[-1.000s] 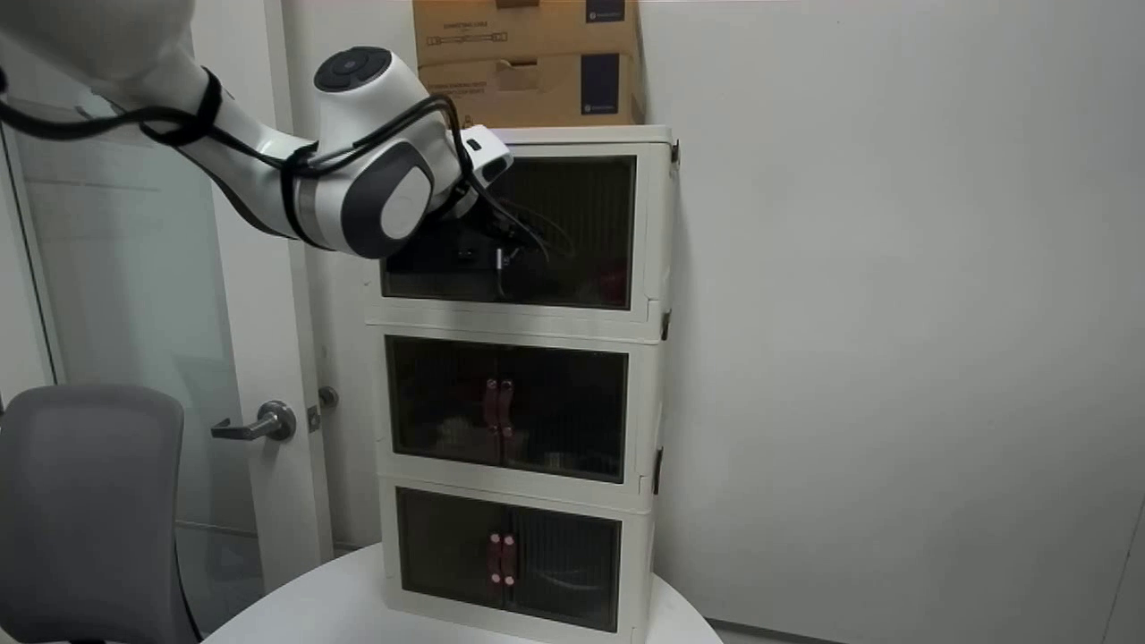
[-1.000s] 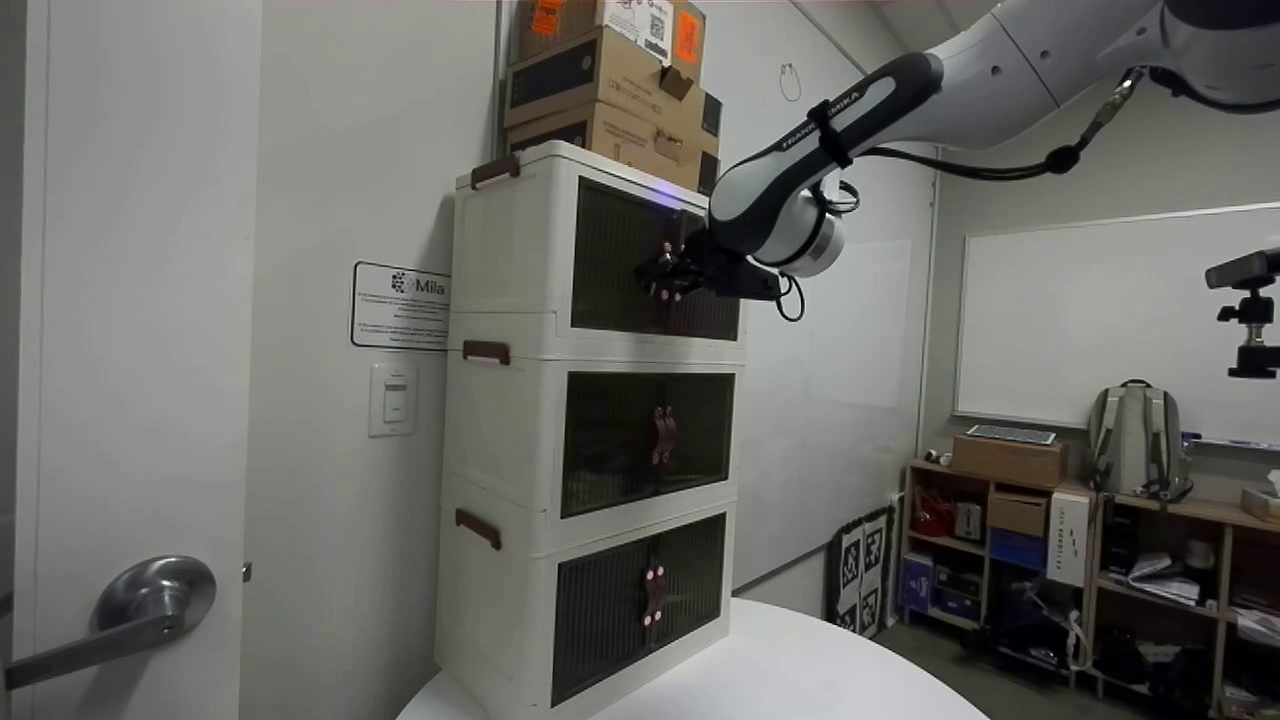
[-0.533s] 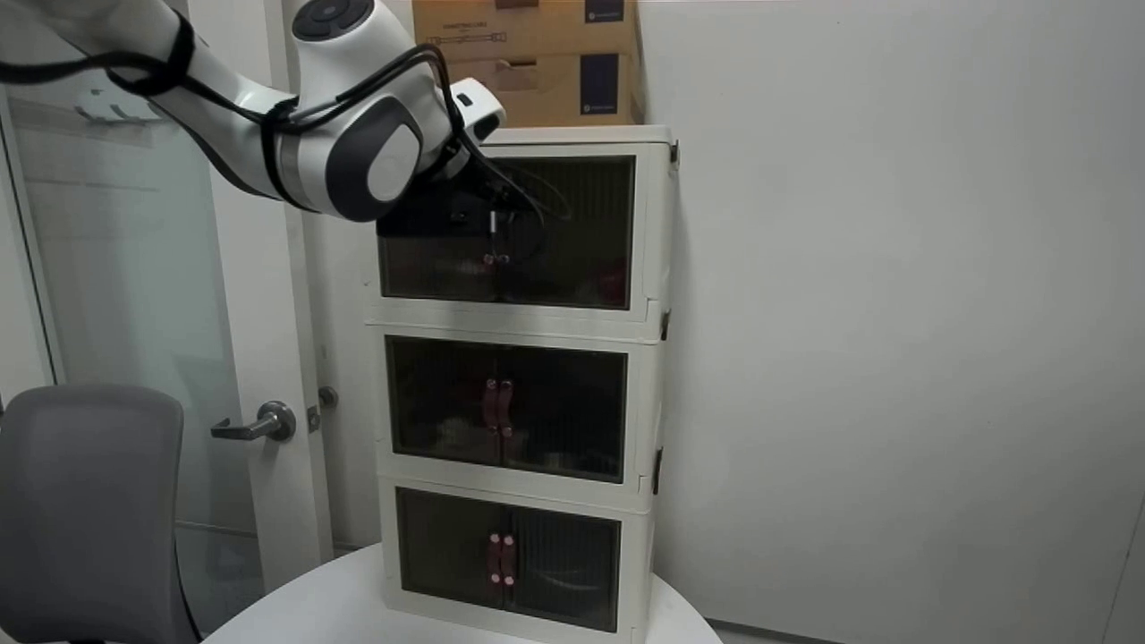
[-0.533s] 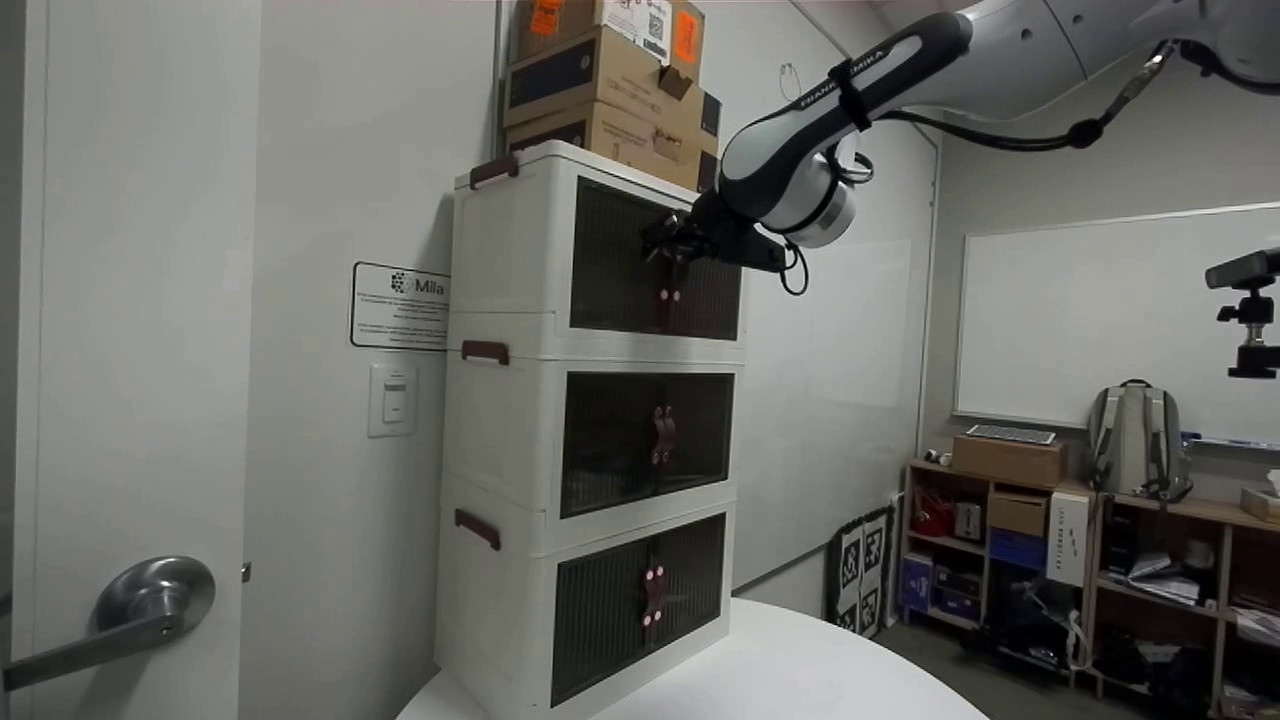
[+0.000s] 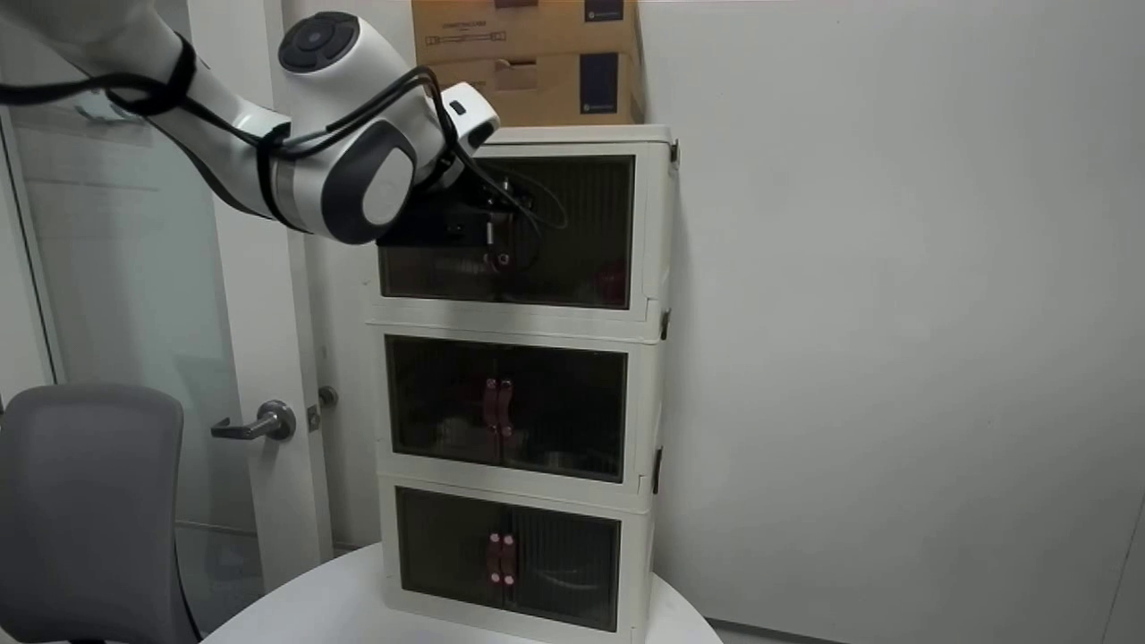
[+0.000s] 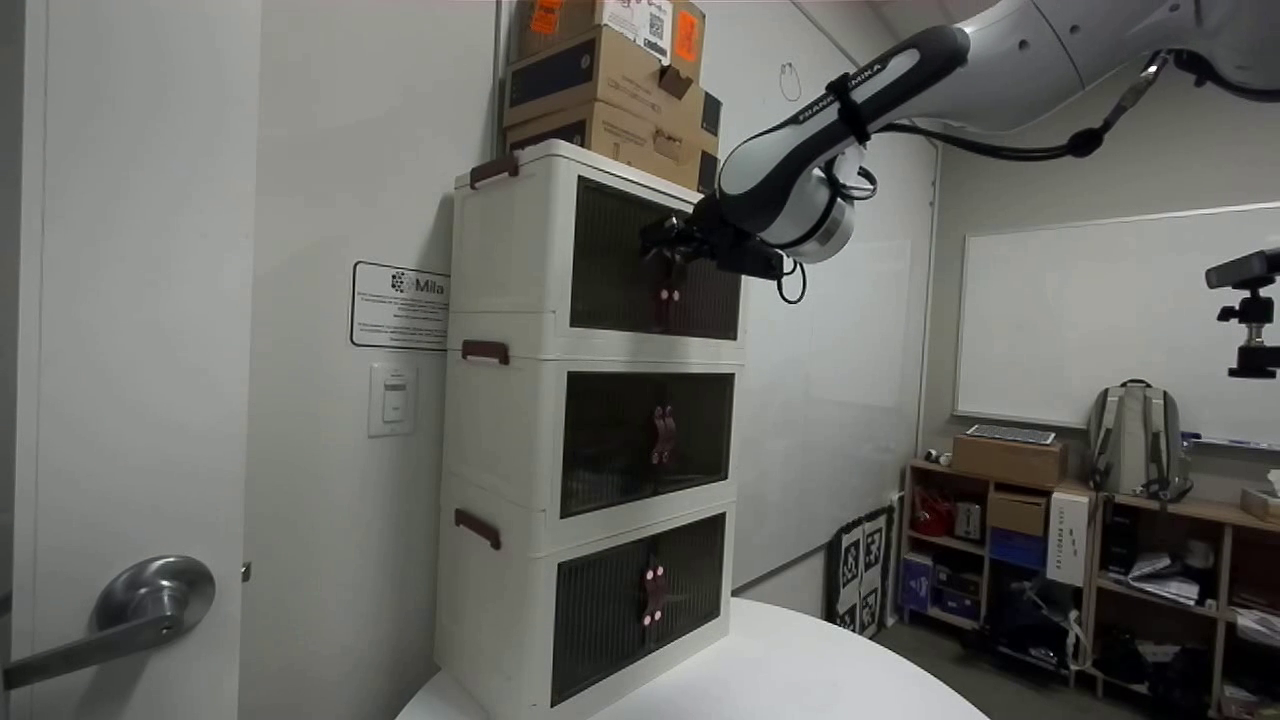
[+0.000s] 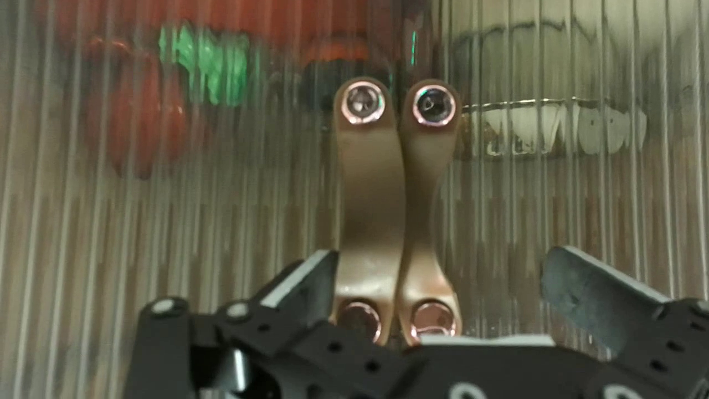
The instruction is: Close the doors of the top cabinet
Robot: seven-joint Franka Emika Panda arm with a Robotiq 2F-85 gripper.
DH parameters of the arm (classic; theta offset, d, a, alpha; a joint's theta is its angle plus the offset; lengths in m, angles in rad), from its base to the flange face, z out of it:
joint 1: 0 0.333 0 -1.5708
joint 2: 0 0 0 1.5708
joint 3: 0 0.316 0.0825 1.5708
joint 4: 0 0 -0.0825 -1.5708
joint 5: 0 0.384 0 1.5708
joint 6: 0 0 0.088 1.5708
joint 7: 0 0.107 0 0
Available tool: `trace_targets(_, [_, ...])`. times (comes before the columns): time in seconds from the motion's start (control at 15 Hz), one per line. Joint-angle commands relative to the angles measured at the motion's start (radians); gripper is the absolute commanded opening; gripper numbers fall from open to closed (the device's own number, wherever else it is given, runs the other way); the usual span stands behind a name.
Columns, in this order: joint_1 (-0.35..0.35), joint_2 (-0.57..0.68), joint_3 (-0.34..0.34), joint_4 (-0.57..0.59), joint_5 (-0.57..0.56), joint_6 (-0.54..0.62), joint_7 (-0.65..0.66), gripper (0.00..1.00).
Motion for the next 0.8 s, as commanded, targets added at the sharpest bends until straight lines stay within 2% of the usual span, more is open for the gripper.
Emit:
trace_targets(0.0, [0.09, 0.071, -0.049, 0.147, -0.008, 0.044, 0.012, 1.0])
trace_targets(0.07, [0.117, 0.086, -0.078, 0.175, -0.005, 0.044, 0.021, 1.0])
trace_targets(0.13, [0.135, 0.098, -0.11, 0.198, -0.07, 0.031, 0.09, 1.0])
trace_targets(0.2, [0.155, 0.112, -0.139, 0.216, -0.077, 0.028, 0.105, 1.0])
trace_targets(0.27, [0.194, 0.125, -0.179, 0.239, -0.03, 0.018, 0.083, 1.0])
trace_targets(0.4, [0.235, 0.147, -0.234, 0.269, -0.032, 0.005, 0.102, 1.0])
trace_targets(0.53, [0.243, 0.134, -0.244, 0.259, -0.031, -0.013, 0.111, 1.0])
trace_targets(0.6, [0.219, 0.113, -0.222, 0.24, -0.081, -0.045, 0.154, 1.0])
trace_targets(0.67, [0.216, 0.099, -0.215, 0.23, -0.085, -0.075, 0.158, 1.0])
trace_targets(0.73, [0.19, 0.069, -0.177, 0.211, -0.05, -0.134, 0.116, 1.0])
